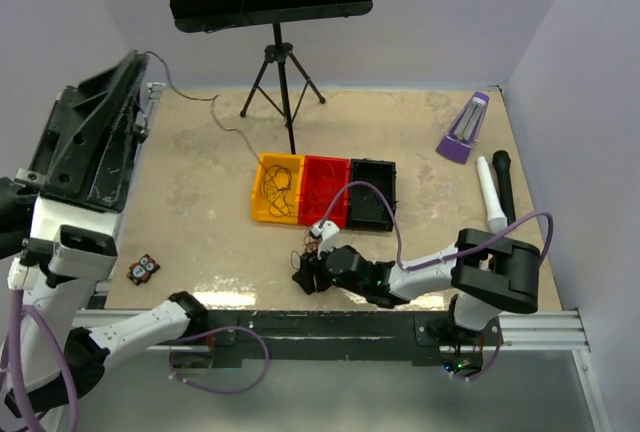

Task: Untangle the cables
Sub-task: Untie the cable.

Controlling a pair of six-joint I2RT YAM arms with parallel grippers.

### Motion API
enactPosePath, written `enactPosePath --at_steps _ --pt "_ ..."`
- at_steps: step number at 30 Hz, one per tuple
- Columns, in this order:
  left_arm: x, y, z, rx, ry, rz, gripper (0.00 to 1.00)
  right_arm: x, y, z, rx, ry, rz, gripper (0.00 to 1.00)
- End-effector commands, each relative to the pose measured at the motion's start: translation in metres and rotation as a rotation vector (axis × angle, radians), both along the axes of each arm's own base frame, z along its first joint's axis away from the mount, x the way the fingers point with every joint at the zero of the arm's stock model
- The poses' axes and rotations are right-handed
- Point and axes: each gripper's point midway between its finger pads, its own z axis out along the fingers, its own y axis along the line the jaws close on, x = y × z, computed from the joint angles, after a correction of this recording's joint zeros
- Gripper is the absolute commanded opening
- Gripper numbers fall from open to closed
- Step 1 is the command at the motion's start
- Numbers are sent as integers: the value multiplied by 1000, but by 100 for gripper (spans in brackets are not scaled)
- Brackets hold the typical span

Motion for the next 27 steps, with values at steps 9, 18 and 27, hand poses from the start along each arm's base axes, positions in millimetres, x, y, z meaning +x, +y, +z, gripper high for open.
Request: enactPosePath --at_steps 9,18,27 --pt "-43 84 78 -427 -532 535 0 -14 -7 -19 -5 67 -27 53" --pt "-49 115 109 -539 -510 644 0 -17 -14 -24 -24 90 -69 53" --pt "-10 81 76 -317 -359 609 0 -9 8 87 144 -59 -25 70"
